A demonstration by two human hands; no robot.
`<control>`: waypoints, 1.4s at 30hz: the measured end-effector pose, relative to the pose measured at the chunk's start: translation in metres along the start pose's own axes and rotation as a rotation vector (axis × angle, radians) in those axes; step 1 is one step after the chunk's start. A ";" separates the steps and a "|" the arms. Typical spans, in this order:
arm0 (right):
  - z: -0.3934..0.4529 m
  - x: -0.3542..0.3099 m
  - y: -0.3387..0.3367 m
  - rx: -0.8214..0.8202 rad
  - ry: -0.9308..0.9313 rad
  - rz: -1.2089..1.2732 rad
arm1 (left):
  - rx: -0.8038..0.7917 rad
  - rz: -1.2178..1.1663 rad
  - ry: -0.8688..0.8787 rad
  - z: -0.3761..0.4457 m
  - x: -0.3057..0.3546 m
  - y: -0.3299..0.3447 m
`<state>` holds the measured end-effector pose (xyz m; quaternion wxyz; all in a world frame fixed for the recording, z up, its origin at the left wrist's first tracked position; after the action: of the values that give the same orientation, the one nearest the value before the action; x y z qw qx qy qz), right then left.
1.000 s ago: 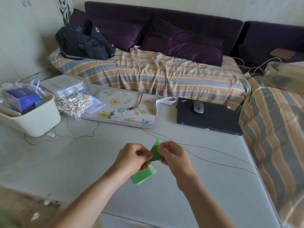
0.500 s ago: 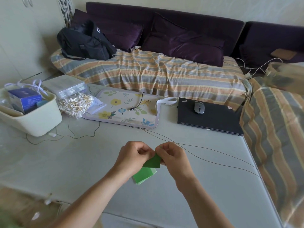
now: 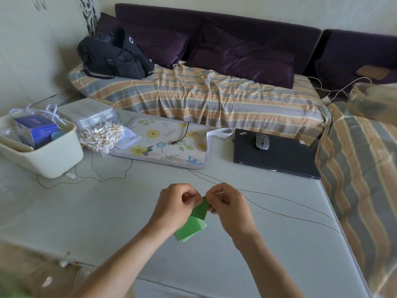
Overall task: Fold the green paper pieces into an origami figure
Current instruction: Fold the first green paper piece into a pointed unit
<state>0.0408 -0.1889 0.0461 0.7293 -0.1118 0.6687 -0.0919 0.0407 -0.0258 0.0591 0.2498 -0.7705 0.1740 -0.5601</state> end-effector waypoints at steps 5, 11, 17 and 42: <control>0.001 0.002 -0.011 0.076 0.013 -0.009 | -0.033 0.007 -0.054 0.001 -0.007 -0.001; 0.002 0.007 -0.004 -0.018 0.026 -0.051 | -0.017 0.023 -0.044 -0.001 -0.005 -0.004; 0.001 0.000 -0.005 -0.016 -0.035 -0.152 | -0.048 -0.011 -0.070 -0.004 -0.003 -0.001; 0.002 0.009 -0.005 -0.033 0.055 -0.101 | 0.004 -0.056 -0.059 -0.004 -0.002 -0.014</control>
<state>0.0436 -0.1959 0.0388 0.7032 -0.1550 0.6833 -0.1207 0.0359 -0.0143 0.0664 0.2405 -0.7907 0.1439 -0.5443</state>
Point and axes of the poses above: each hand's wrist, its own z-axis towards the middle knuckle, its own y-axis out of the palm, x = y × z, the point moved 9 cm from there along z, towards the middle knuckle, and after that the axes turned 12 degrees about -y, right-handed, at the moved point
